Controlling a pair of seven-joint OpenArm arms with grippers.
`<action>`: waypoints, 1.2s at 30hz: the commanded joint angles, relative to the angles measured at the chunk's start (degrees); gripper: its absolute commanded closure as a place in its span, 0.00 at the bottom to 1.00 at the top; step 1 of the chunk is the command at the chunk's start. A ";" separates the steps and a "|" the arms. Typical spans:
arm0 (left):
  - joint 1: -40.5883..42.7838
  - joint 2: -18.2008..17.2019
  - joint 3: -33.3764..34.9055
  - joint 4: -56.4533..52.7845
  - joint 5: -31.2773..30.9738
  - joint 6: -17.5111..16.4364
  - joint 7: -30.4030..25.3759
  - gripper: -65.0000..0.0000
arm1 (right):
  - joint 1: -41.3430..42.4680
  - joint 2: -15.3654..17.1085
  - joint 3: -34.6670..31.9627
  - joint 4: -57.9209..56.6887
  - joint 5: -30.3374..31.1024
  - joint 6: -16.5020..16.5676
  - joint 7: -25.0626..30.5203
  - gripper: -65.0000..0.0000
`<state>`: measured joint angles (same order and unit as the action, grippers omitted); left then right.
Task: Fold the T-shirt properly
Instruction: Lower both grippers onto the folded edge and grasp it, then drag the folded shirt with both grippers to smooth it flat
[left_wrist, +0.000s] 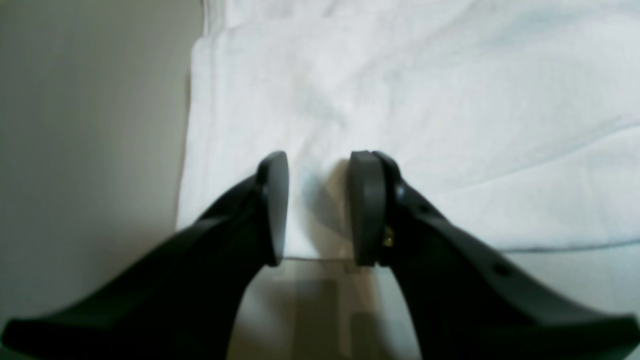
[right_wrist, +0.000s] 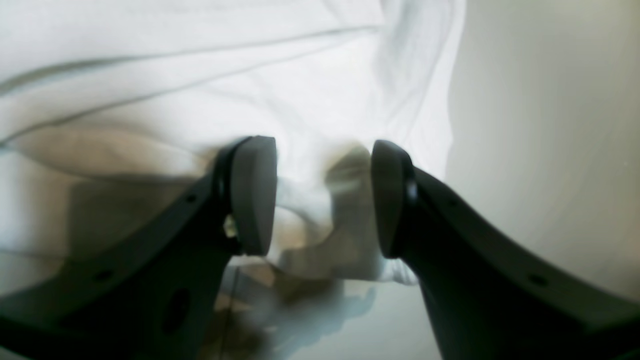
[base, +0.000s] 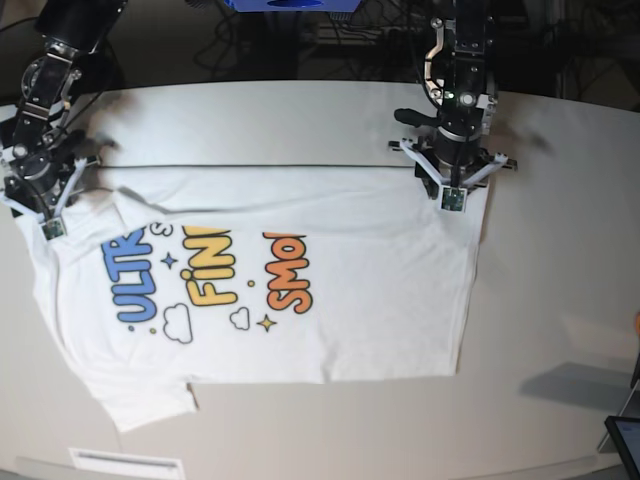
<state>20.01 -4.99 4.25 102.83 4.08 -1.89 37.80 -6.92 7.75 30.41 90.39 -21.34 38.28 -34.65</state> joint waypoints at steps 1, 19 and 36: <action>1.04 -0.24 -0.25 0.95 0.45 0.18 1.54 0.67 | -1.83 0.38 0.40 -0.32 -3.14 1.72 -6.44 0.54; 9.92 -0.32 -0.34 9.04 0.54 0.35 1.54 0.67 | -7.98 -2.25 2.16 7.59 -3.14 1.72 -6.53 0.54; 11.07 -0.24 -0.51 13.53 0.54 0.35 1.28 0.68 | -8.60 -2.08 3.21 7.59 -3.14 1.72 -6.44 0.54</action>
<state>31.27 -5.10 3.90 115.04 4.27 -1.74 40.36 -14.50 5.19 33.36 98.26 -21.32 39.18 -36.62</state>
